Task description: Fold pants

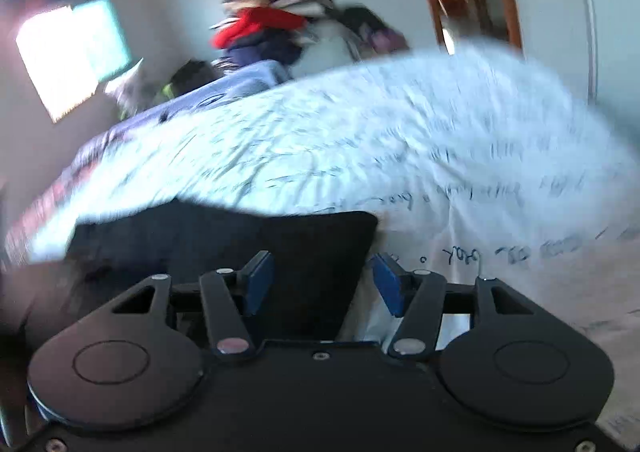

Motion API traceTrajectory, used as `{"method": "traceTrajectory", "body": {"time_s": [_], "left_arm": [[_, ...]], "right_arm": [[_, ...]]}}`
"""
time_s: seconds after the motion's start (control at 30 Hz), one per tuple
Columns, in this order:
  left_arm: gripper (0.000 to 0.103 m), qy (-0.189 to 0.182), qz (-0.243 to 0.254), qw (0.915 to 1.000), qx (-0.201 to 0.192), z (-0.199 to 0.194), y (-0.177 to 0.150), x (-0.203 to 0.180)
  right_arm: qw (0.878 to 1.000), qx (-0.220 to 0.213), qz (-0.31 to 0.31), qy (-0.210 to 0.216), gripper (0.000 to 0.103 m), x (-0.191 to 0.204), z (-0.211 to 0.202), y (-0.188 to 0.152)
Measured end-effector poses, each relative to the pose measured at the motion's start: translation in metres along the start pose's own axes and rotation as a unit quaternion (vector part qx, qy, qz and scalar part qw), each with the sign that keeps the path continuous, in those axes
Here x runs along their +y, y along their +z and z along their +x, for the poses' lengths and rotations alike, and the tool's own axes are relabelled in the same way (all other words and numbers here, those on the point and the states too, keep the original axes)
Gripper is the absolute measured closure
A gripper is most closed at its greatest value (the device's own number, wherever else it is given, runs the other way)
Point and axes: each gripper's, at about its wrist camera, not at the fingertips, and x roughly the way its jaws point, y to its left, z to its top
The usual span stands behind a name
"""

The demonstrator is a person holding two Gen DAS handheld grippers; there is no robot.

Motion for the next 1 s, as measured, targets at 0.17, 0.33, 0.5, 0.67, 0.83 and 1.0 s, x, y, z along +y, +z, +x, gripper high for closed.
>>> {"method": "traceTrajectory", "body": {"time_s": [0.17, 0.33, 0.5, 0.67, 0.83, 1.0], "left_arm": [[0.021, 0.023, 0.073, 0.9971, -0.005, 0.005, -0.011, -0.037], [0.022, 0.017, 0.062, 0.9979, -0.006, 0.007, -0.012, -0.038], [0.019, 0.006, 0.047, 0.9989, 0.002, 0.002, -0.009, -0.027], [0.013, 0.069, -0.031, 0.9971, -0.010, -0.014, -0.012, 0.021], [0.011, 0.079, -0.143, 0.9847, 0.061, 0.008, -0.023, 0.083], [0.010, 0.060, -0.176, 0.9806, 0.061, -0.006, -0.036, 0.106]], "right_arm": [[0.988, 0.031, 0.132, 0.075, 0.053, -0.048, 0.047, 0.017], [0.993, 0.024, 0.099, 0.061, 0.091, -0.036, 0.042, 0.020], [0.999, 0.000, 0.023, -0.033, 0.089, -0.013, 0.036, 0.023], [0.997, -0.040, -0.031, -0.057, 0.058, 0.009, -0.002, 0.012], [0.993, 0.032, -0.107, -0.022, 0.054, 0.038, -0.004, -0.016], [0.972, 0.058, -0.203, -0.100, 0.046, 0.067, -0.008, -0.039]]}}
